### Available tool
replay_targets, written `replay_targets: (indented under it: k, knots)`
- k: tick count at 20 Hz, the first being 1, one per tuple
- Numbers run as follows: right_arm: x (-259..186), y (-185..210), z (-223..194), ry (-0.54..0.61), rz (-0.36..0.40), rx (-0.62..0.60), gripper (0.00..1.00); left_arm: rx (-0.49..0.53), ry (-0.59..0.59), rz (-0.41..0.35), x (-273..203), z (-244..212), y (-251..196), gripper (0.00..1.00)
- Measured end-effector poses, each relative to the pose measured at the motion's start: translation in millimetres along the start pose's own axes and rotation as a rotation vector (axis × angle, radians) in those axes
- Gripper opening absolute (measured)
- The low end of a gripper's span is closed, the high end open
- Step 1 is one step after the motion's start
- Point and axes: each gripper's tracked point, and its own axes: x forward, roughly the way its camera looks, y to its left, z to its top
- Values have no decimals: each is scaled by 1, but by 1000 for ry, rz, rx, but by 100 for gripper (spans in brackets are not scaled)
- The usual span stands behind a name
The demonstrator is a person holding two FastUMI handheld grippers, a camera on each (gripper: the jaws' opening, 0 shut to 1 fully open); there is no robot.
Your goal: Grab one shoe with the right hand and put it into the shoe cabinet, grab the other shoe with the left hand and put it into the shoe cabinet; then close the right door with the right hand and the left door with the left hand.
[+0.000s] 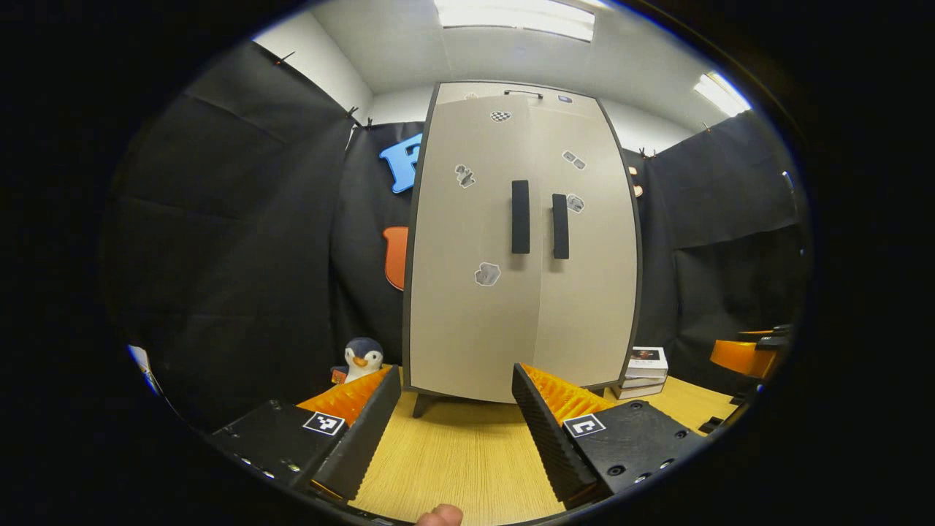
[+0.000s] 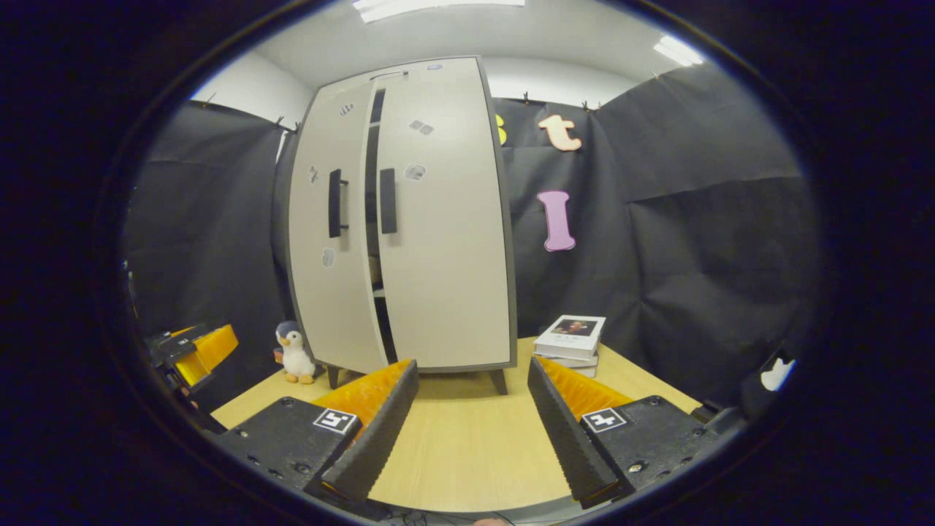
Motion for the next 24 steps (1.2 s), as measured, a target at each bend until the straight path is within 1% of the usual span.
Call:
replay_targets:
  k: [10,12,17,19,24]
  knots:
    - [1,-4,1,-9,-8,9,97,0,-11,-11,2,6,-6,93]
    - [1,-5,1,-10,-8,11,96,2,-15,-11,3,8,-5,93]
    - [1,-7,6,-30,-6,20,97,10,-18,-21,2,11,-9,93]
    - [1,-6,6,-32,0,29,96,12,-25,-18,3,14,-9,93]
    - [3,-9,3,-19,2,19,97,-4,-12,-9,2,9,-8,93]
